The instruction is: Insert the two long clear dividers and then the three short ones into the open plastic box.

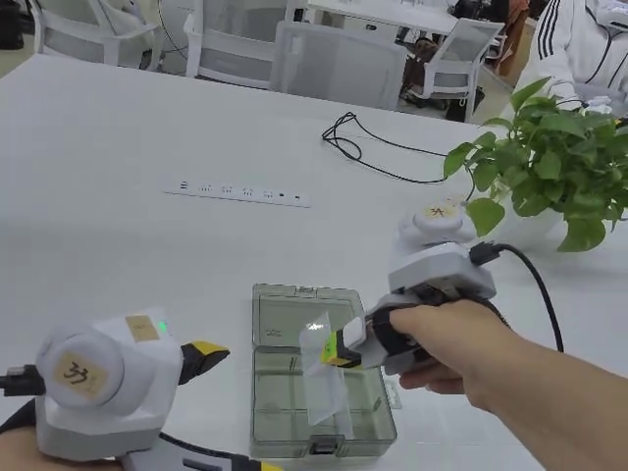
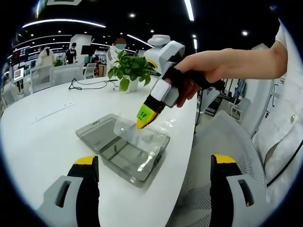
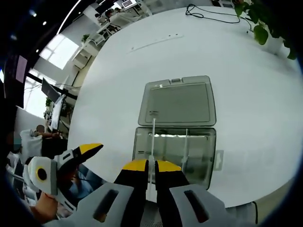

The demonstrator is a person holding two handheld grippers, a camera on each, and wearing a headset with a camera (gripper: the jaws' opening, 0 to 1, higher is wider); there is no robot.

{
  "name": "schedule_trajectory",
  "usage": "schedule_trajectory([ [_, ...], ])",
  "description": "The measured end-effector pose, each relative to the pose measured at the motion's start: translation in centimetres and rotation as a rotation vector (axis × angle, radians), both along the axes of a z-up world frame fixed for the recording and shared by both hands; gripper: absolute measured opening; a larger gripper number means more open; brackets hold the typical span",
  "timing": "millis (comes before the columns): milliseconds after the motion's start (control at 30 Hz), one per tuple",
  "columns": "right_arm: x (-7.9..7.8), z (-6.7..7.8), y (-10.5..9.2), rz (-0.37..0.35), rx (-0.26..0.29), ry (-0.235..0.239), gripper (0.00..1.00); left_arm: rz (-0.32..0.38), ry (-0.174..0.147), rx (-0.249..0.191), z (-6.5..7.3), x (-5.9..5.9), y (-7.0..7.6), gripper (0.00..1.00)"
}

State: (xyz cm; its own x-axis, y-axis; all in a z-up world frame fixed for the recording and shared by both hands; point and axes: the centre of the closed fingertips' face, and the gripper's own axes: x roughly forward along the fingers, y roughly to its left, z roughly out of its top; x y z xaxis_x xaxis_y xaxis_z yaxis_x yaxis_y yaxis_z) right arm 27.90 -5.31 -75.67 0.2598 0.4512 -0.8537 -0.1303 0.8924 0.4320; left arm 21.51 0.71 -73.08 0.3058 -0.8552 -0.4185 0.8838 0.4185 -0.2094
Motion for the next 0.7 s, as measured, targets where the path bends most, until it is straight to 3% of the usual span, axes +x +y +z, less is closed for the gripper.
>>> schedule_trajectory([
  [700, -0.2, -2.6, 0.3, -0.009, -0.052, 0.063, 0.06, -0.015, -0.009, -0.033, -0.5, -0.5, 0.7, 1.0],
])
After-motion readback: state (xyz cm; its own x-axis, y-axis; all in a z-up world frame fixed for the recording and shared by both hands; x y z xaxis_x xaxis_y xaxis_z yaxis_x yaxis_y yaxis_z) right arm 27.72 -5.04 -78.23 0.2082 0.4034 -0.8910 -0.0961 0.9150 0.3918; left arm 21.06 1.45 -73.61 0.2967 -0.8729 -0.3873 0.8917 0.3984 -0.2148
